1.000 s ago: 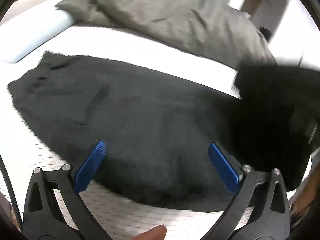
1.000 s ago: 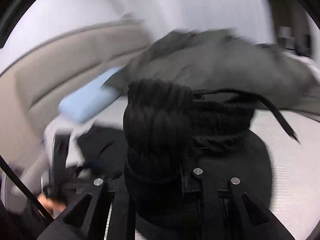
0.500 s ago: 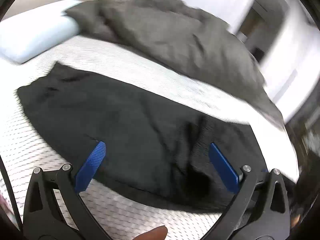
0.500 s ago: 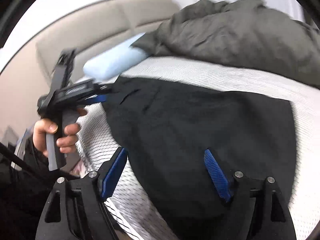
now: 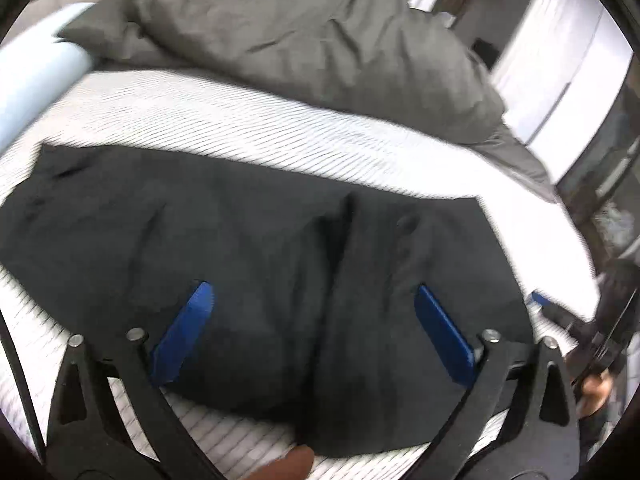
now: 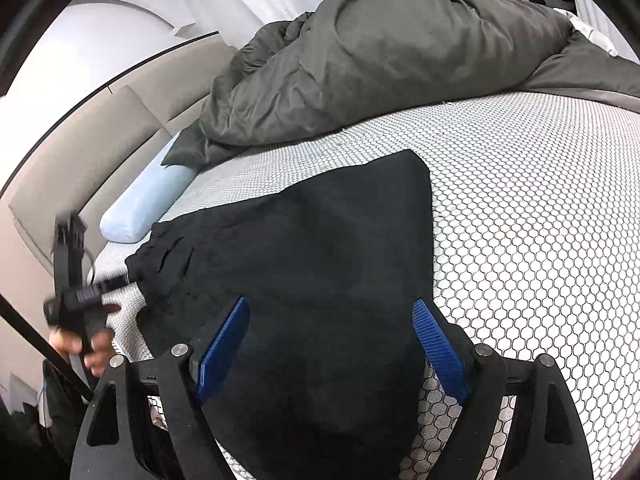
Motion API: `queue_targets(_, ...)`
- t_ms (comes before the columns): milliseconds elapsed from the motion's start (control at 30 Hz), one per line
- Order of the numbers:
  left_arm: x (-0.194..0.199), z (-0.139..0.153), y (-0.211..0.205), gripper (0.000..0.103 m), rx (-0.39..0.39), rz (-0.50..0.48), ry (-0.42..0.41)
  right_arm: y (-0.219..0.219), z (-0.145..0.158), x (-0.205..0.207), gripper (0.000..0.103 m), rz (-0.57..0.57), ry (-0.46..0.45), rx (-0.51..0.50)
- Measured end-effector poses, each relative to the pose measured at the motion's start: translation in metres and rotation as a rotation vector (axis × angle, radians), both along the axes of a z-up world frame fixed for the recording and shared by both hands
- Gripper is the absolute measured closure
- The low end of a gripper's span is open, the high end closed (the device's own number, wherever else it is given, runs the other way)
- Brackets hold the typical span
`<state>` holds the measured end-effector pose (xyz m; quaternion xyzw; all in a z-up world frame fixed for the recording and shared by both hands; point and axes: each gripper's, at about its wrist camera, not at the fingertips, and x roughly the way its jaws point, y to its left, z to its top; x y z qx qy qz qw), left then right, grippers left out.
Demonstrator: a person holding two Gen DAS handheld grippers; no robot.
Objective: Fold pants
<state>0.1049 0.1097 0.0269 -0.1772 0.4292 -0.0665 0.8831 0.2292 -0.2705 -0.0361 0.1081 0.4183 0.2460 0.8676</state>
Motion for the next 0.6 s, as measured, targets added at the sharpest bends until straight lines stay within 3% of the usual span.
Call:
queue_targets(67, 0.029, -0.005, -0.011, 0.024, -0.036, -0.064, 0.052, 0.005, 0.000, -0.003, 0.018, 0.014, -0.001, -0.003)
queue_targets(200, 0.082, -0.036, -0.034, 0.042, -0.053, -0.115, 0.218, 0.001, -0.002, -0.005, 0.018, 0.020, 0.003, -0.018)
queue_targets(233, 0.091, -0.043, -0.037, 0.053, -0.065, -0.119, 0.236, 0.000, -0.003, -0.005, 0.018, 0.016, 0.006, -0.023)
queue_targets(267, 0.094, -0.047, -0.038, 0.066, -0.076, -0.112, 0.234, -0.002, -0.004, -0.005, 0.018, 0.010, 0.014, -0.026)
queue_targets(367, 0.095, -0.035, -0.039, 0.084, -0.123, -0.089, 0.163, -0.006, -0.010, -0.001, 0.018, -0.003, 0.039, -0.041)
queue_targets(500, 0.104, 0.002, -0.043, 0.086, -0.120, -0.082, 0.016, -0.015, -0.014, 0.002, 0.018, -0.019, 0.051, -0.047)
queue_targets(600, 0.121, -0.001, -0.041, 0.083, -0.077, -0.040, 0.032, -0.020, -0.016, 0.003, 0.018, -0.024, 0.055, -0.041)
